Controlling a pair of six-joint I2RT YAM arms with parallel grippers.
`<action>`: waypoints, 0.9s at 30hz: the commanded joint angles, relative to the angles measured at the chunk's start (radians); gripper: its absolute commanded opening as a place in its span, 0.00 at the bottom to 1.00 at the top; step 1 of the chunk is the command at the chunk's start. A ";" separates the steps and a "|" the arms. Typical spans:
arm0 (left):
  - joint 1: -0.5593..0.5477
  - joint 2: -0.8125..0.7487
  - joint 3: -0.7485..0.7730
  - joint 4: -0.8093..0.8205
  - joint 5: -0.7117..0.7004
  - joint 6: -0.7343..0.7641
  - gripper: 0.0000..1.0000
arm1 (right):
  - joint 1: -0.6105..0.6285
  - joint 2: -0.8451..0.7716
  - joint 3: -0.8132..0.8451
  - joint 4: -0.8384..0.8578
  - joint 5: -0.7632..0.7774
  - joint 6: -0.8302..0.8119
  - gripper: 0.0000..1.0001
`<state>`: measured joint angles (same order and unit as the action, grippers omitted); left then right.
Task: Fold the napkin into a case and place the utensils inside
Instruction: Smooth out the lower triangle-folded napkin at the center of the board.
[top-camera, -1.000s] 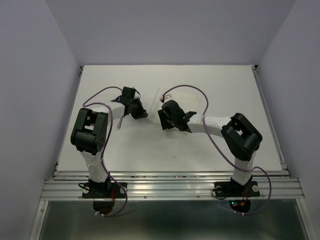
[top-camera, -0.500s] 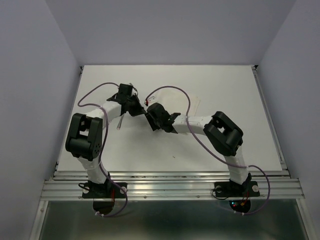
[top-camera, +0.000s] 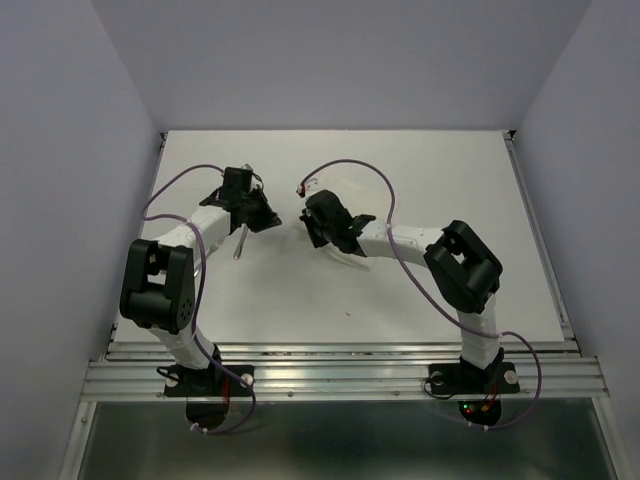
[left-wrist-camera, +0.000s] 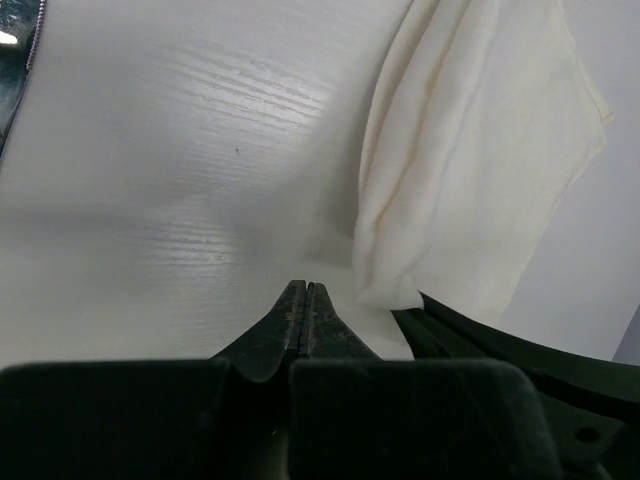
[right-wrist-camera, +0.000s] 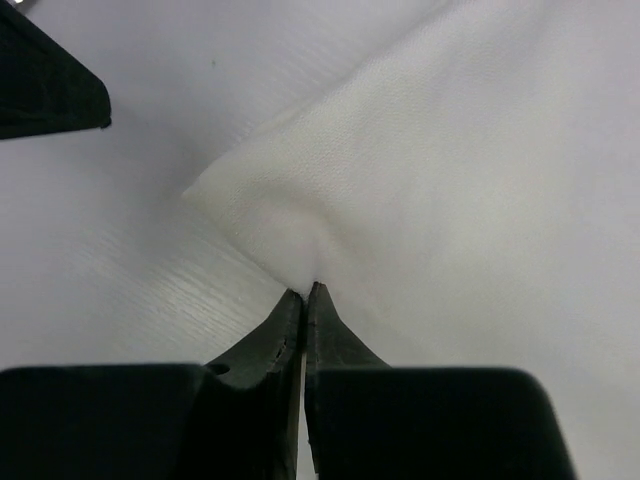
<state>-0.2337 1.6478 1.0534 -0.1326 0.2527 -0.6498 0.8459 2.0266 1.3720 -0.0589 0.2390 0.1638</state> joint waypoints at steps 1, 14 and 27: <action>0.004 -0.040 -0.003 -0.007 0.000 0.032 0.00 | -0.025 -0.106 -0.008 0.048 -0.138 -0.007 0.01; 0.010 -0.080 -0.021 -0.021 -0.049 0.021 0.00 | -0.053 -0.114 -0.048 0.047 -0.253 0.052 0.57; -0.022 -0.031 -0.027 0.019 0.013 0.024 0.00 | -0.089 -0.123 -0.080 0.034 -0.161 0.115 0.30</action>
<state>-0.2325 1.5970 1.0317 -0.1394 0.2367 -0.6361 0.7921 1.9224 1.3220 -0.0441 0.0437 0.2344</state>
